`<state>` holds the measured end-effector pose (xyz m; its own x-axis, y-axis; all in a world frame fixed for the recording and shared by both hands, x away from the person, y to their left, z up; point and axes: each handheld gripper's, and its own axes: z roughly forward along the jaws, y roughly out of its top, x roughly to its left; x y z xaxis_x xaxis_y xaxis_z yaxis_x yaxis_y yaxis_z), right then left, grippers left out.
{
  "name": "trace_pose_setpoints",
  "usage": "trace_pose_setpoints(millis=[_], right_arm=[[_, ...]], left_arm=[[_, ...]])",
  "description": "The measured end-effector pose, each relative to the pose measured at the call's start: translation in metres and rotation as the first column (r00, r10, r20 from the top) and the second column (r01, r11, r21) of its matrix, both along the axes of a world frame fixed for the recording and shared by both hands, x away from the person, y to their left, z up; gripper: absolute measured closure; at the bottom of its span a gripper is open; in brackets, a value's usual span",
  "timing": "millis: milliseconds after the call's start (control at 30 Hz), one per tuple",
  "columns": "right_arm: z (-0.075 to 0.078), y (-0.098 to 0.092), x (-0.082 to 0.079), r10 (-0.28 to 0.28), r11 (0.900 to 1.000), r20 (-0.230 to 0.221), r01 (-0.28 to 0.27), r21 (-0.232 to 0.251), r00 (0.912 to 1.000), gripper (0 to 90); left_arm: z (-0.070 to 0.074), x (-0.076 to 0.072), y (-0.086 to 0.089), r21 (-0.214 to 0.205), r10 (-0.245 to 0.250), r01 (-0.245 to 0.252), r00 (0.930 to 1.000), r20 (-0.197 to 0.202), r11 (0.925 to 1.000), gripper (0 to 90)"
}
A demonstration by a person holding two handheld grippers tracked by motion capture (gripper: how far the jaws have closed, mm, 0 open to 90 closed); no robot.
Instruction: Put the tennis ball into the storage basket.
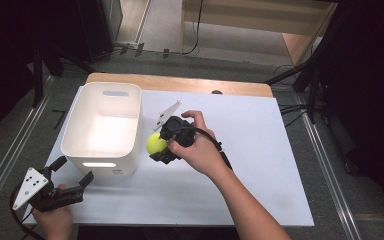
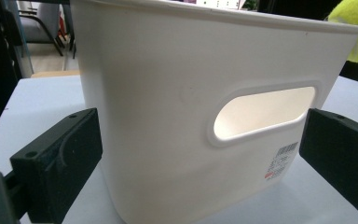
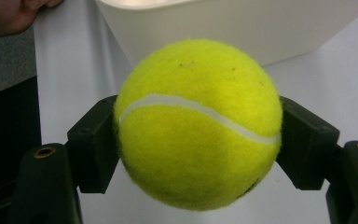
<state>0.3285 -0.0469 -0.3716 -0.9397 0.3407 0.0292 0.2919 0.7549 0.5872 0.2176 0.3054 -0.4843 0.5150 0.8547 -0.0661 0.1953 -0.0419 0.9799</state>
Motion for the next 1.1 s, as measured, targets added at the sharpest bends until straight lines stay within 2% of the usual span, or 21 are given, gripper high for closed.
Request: trace_pose_setpoints(millis=[467,567,767,1100], right_arm=[[0.014,0.012,0.003,0.001,1.0,0.003,-0.001,0.004,1.0,23.1],[0.018,0.014,0.005,0.016,0.9999,0.016,-0.016,0.006,0.9998,23.1],[0.024,0.019,0.005,0.015,0.9998,0.003,-0.015,0.013,0.9999,23.1],[0.032,0.027,0.009,0.036,0.9992,0.018,-0.036,0.019,0.9992,23.1]], left_arm=[[0.0,0.0,0.0,-0.003,-0.001,0.001,1.0,0.001,1.0,0.0],[0.0,0.0,0.0,-0.001,-0.001,0.001,1.0,0.0,1.0,0.0],[0.0,0.0,0.0,-0.002,-0.002,0.002,1.0,0.0,1.0,0.0],[0.0,0.0,0.0,-0.002,-0.001,0.001,1.0,-0.001,1.0,0.0]])
